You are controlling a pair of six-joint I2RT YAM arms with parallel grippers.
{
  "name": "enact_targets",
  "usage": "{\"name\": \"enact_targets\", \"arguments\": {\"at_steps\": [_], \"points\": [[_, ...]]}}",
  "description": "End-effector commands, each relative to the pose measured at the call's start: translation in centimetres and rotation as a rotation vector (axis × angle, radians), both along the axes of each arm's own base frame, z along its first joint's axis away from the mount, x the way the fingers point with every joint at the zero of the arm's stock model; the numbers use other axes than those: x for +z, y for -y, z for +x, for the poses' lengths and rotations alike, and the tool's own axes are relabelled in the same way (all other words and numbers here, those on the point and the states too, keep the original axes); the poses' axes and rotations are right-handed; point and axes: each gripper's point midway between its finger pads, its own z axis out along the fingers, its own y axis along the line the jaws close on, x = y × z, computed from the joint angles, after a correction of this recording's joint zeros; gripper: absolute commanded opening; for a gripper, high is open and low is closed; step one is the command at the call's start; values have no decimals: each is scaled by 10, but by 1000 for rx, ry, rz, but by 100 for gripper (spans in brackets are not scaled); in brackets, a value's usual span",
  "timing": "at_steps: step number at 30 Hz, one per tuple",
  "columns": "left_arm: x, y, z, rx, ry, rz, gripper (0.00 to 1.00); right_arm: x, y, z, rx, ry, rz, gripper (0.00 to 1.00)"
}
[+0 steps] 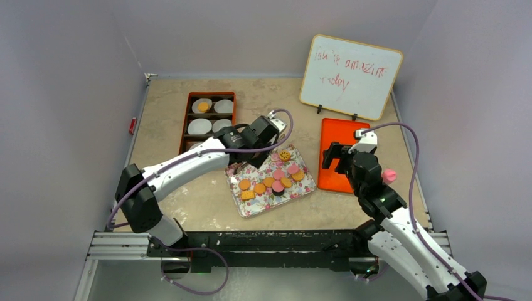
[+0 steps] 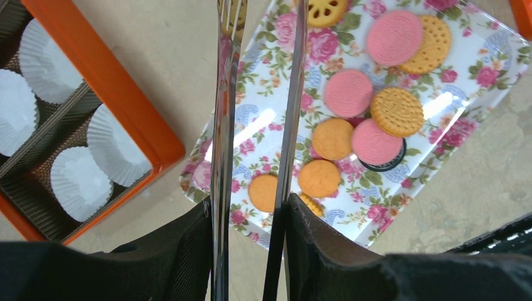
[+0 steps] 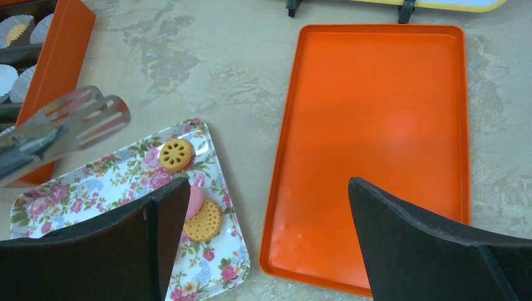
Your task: Pack the cookies
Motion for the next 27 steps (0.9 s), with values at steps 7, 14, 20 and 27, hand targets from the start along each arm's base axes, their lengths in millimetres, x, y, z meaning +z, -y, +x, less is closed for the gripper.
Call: {"name": "enact_targets", "arguments": {"at_steps": [7, 14, 20, 27], "points": [[-25, 31, -15, 1, -3, 16, 41, 17, -4, 4, 0, 52, 44, 99], [-38, 38, -12, 11, -22, 34, 41, 14, -1, 2, -9, 47, 37, 99], [-46, 46, -13, 1, -47, 25, 41, 13, 0, 2, -12, 49, 34, 99], [-54, 51, -10, -4, -55, 35, 41, 11, -1, 3, -11, 43, 33, 99]]}}
